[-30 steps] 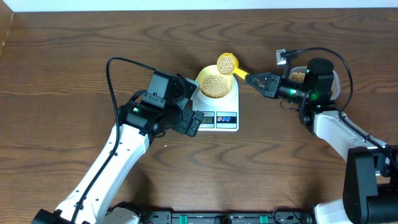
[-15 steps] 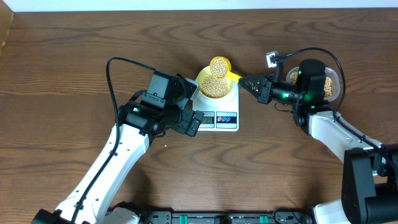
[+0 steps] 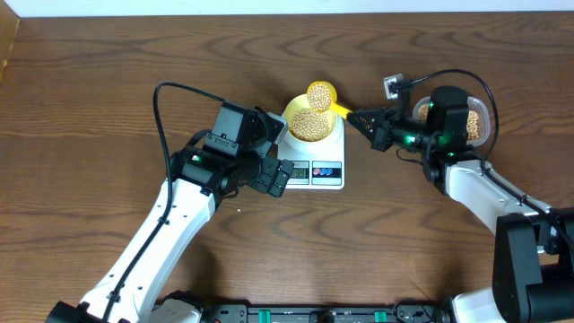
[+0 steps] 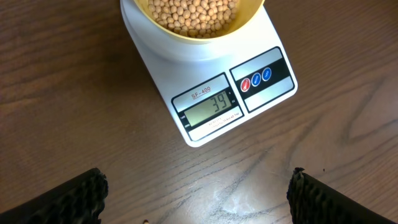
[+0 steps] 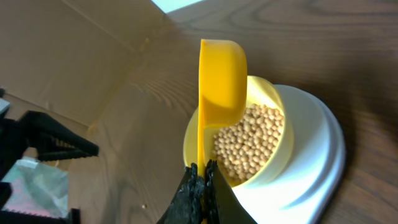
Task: Scoop item into bowl and weigh 50g on scale
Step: 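Tilt the scoop with the right gripper to pour more soybeans into the bowl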
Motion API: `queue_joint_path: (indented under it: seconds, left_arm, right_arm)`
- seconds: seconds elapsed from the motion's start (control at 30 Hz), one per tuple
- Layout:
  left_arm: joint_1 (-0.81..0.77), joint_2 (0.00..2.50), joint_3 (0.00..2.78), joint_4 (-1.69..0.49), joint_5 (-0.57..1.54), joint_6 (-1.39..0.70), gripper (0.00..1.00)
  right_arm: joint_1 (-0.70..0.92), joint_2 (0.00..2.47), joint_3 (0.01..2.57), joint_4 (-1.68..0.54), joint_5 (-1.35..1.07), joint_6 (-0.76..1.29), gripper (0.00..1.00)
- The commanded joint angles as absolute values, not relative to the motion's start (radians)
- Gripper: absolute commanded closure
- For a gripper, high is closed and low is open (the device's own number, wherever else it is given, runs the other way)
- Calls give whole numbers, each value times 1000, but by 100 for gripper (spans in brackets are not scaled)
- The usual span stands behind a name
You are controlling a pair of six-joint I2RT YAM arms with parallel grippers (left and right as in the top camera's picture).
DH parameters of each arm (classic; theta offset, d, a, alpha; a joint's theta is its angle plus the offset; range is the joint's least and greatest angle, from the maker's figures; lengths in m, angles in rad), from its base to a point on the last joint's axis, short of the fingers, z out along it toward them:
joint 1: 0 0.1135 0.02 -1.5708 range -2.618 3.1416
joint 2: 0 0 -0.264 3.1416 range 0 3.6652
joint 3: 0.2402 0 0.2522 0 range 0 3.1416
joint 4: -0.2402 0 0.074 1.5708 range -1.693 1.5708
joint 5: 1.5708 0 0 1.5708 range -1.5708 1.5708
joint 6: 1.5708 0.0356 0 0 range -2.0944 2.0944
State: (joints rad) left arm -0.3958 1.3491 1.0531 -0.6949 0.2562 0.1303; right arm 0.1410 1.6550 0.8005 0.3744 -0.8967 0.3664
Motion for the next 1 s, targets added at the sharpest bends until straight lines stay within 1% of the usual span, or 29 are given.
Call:
queue_joint_path:
  seconds: [0.0,0.3,0.53,0.87,0.97]
  left_arm:
    - [-399,1353,1044,-694,253,121,5]
    - [-399,1353,1044,-694,253,121,5]
    - [-399,1353,1044,-694,253,121,5]
    - [-399,1353,1044,-694,253,121,5]
    - [-399,1353,1044,-694,253,121,5]
  right_arm:
    - [145,1652,804,357,-870,297,99]
    - [170,1647,822,333,-851,253,99]
    - [197,1625,858,195,-747,132,99]
    - [237,1625,943,44,-679,42,99]
    - [237,1625,949,27,-679,43,99]
